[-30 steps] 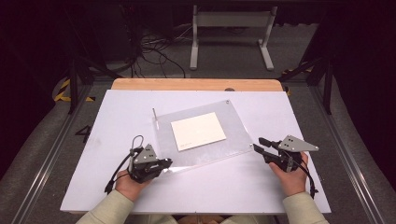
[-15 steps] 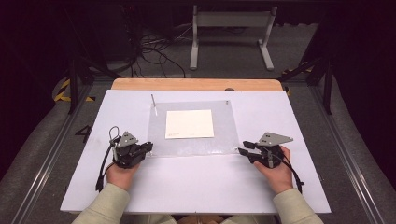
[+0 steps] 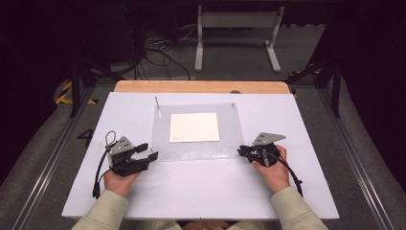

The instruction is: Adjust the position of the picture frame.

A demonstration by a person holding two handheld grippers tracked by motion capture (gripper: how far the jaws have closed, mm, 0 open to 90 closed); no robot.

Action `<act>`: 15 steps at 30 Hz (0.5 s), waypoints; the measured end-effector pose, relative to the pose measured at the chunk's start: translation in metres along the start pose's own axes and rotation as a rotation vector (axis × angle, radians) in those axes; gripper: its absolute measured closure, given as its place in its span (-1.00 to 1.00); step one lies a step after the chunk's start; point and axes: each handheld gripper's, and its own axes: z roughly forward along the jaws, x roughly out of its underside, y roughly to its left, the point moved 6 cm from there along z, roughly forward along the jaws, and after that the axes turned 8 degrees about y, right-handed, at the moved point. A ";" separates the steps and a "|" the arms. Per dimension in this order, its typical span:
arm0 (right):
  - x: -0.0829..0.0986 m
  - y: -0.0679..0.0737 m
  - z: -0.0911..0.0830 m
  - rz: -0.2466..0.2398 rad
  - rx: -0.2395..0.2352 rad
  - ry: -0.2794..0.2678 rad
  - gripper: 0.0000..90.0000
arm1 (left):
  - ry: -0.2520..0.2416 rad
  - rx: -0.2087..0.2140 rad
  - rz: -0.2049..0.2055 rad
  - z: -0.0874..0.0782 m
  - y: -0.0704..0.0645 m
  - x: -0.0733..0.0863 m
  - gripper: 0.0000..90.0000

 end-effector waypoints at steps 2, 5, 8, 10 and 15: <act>0.001 0.000 -0.001 0.002 -0.011 -0.003 0.85 | -0.008 -0.007 -0.004 -0.005 0.002 0.001 -0.12; 0.002 0.009 -0.002 -0.033 -0.052 0.005 0.85 | -0.015 -0.014 -0.014 -0.012 0.006 0.004 -0.13; 0.003 0.028 -0.004 -0.089 -0.099 0.029 0.84 | -0.021 -0.010 -0.024 -0.020 0.010 0.007 -0.16; 0.004 0.044 -0.006 -0.131 -0.135 0.043 0.84 | -0.036 -0.013 -0.033 -0.025 0.014 0.008 -0.17; 0.004 0.084 -0.008 -0.194 -0.232 0.078 0.84 | -0.031 -0.035 -0.059 -0.033 0.023 0.013 -0.19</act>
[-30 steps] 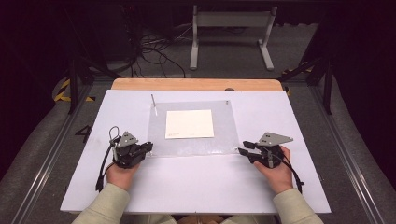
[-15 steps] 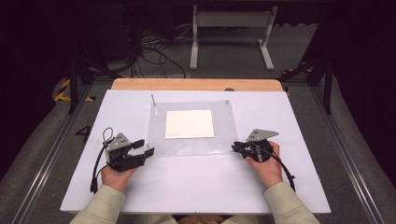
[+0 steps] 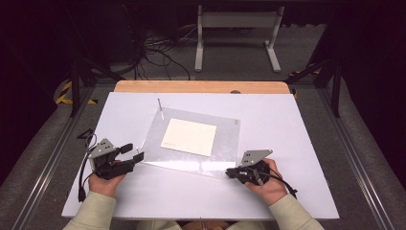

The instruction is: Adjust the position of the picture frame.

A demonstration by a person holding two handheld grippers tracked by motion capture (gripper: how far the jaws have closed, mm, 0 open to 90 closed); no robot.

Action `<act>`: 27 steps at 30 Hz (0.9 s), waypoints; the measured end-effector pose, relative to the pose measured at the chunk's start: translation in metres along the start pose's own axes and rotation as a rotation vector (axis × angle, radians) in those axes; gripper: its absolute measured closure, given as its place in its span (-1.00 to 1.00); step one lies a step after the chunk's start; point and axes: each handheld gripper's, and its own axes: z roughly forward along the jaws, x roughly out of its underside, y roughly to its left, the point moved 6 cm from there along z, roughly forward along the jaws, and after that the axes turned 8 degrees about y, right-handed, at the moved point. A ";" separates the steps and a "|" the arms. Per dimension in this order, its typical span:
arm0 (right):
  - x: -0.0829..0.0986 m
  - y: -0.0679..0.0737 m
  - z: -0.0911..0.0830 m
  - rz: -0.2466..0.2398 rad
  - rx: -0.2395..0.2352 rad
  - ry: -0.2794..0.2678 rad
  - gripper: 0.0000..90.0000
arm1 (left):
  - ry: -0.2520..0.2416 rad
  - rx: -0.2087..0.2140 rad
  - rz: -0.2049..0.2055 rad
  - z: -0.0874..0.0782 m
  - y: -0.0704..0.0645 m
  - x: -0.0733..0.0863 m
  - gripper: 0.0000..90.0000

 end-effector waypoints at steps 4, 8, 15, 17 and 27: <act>-0.006 0.025 0.006 -0.037 -0.055 0.013 0.85 | 0.045 -0.036 -0.009 -0.002 0.006 0.006 -0.15; -0.013 0.055 0.014 -0.083 -0.130 0.023 0.85 | 0.101 -0.051 -0.033 -0.001 0.012 0.012 -0.08; -0.017 0.067 0.019 -0.097 -0.178 0.019 0.75 | 0.166 -0.128 -0.039 0.006 0.021 0.016 0.51; -0.018 0.064 0.016 -0.089 -0.157 0.006 0.60 | 0.170 -0.146 -0.040 0.008 0.025 0.017 0.77; -0.014 0.021 -0.019 0.044 -0.028 -0.131 0.53 | 0.151 -0.283 -0.018 0.025 0.035 -0.018 0.89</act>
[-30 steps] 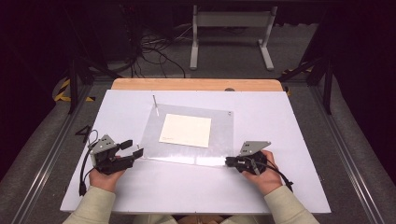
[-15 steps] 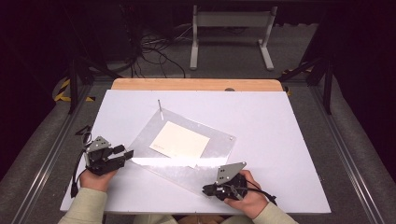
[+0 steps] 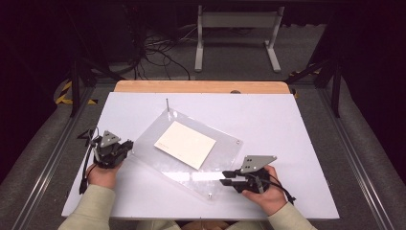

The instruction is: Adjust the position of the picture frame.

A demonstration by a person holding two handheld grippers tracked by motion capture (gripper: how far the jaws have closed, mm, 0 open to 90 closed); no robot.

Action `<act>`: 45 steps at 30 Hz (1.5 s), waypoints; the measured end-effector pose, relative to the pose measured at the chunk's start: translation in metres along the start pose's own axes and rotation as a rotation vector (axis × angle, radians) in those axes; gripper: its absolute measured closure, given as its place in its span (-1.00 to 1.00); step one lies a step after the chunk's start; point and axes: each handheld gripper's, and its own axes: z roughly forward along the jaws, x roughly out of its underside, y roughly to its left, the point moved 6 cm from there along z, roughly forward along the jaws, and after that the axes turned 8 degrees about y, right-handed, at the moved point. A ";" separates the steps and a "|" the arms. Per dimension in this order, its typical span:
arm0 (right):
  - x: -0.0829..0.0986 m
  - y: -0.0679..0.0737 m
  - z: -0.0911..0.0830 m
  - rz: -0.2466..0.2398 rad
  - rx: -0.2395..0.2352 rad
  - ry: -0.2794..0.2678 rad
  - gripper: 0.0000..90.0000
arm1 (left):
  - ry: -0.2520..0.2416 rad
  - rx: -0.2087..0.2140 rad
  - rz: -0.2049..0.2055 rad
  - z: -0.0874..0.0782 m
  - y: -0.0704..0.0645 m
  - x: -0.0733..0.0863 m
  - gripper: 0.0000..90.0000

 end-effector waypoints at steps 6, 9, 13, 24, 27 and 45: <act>0.009 -0.041 -0.015 0.123 0.154 -0.003 0.52 | -0.058 -0.033 -0.052 0.026 0.014 -0.035 0.88; 0.011 -0.061 -0.017 0.180 0.202 -0.008 0.52 | -0.059 -0.034 -0.072 0.041 0.020 -0.040 0.87; 0.006 -0.091 -0.016 0.209 0.268 -0.014 0.52 | -0.062 0.078 -0.160 0.055 0.023 -0.037 0.50; 0.003 -0.136 0.003 0.264 0.296 0.004 0.57 | -0.130 0.103 -0.127 0.014 0.012 -0.022 -0.12; 0.003 -0.137 0.013 0.230 0.281 0.013 0.58 | -0.130 0.119 -0.122 0.010 0.010 -0.018 -0.12; 0.006 -0.058 0.016 -0.132 0.053 0.205 0.86 | -0.072 0.175 -0.050 0.002 -0.010 0.003 -0.19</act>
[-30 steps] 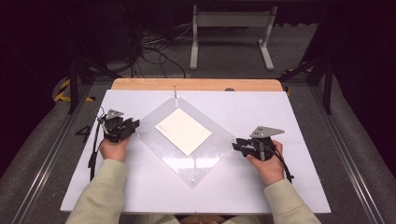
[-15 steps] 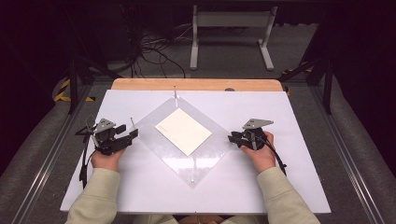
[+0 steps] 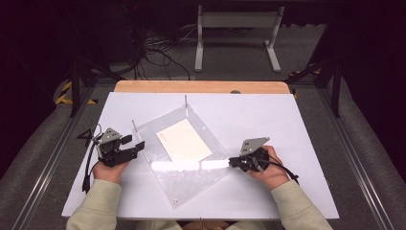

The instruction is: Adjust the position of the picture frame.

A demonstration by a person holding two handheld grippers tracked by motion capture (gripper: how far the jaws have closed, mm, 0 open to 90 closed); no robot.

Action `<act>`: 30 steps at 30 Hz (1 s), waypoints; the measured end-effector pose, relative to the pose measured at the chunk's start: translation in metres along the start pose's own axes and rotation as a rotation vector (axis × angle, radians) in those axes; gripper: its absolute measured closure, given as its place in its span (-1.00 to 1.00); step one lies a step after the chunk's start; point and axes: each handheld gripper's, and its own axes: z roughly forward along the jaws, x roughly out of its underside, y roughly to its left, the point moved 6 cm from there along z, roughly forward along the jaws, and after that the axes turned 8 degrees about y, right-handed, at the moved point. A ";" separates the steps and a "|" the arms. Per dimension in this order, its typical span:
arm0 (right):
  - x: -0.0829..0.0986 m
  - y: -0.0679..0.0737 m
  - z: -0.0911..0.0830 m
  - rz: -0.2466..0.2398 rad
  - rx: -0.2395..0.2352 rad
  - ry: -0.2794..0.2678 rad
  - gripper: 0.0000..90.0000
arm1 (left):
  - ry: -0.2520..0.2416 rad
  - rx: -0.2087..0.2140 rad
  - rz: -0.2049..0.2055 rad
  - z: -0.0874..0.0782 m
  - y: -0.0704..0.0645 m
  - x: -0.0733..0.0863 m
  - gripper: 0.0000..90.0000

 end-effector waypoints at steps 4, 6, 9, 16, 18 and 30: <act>-0.003 0.024 0.001 -0.042 -0.030 0.010 0.86 | 0.059 -0.011 -0.050 0.003 0.008 0.010 -0.08; -0.004 0.032 0.001 -0.052 -0.042 0.005 0.86 | 0.088 -0.003 -0.076 0.003 0.013 0.013 0.11; -0.003 0.036 0.002 -0.049 -0.042 -0.002 0.86 | 0.132 0.014 -0.124 0.004 0.019 0.018 0.58; -0.003 0.035 0.002 -0.030 -0.053 -0.015 0.85 | 0.223 0.031 -0.134 0.017 0.016 0.024 1.00; -0.003 0.036 0.002 -0.029 -0.052 -0.015 0.85 | 0.221 0.048 -0.136 0.020 0.013 0.022 1.00; 0.007 0.054 -0.007 -0.031 -0.076 0.002 0.85 | 0.216 0.045 -0.106 0.054 -0.001 -0.007 1.00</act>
